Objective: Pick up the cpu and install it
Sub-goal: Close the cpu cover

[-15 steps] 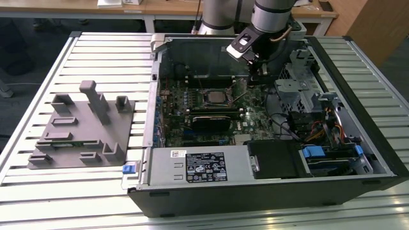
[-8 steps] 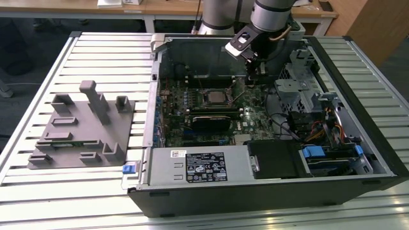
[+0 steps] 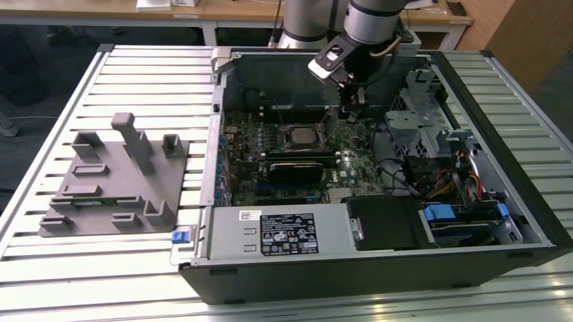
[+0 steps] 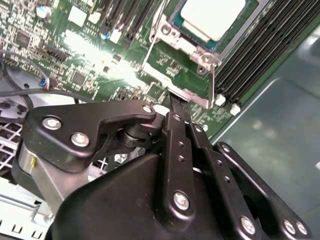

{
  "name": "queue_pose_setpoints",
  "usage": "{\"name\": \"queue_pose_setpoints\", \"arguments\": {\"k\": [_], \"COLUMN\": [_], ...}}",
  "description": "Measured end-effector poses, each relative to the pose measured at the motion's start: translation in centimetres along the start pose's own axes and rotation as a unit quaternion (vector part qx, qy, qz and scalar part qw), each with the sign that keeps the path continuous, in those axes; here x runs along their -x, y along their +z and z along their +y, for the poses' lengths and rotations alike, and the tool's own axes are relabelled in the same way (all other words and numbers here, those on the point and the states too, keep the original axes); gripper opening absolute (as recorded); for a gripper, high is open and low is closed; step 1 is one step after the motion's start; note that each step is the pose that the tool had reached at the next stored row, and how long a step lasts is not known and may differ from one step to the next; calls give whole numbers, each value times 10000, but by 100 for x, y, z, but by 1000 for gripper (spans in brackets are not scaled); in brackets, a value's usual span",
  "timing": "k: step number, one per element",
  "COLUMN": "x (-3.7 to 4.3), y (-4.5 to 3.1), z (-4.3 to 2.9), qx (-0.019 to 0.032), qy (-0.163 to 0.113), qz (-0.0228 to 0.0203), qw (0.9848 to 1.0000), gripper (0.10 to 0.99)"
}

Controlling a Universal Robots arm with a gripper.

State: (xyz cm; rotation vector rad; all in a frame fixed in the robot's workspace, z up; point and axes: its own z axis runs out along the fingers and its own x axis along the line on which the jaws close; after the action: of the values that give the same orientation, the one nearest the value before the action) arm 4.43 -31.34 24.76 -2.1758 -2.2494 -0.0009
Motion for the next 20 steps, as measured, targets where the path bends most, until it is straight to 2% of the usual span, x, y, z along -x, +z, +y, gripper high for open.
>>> {"name": "queue_pose_setpoints", "arguments": {"k": [5,20], "x": [-2,-7], "y": [4,20], "z": [-73,-208], "qx": [0,0], "qy": [0,0], "qz": [1,-1], "qw": [10000,10000], "gripper": [106,106]}}
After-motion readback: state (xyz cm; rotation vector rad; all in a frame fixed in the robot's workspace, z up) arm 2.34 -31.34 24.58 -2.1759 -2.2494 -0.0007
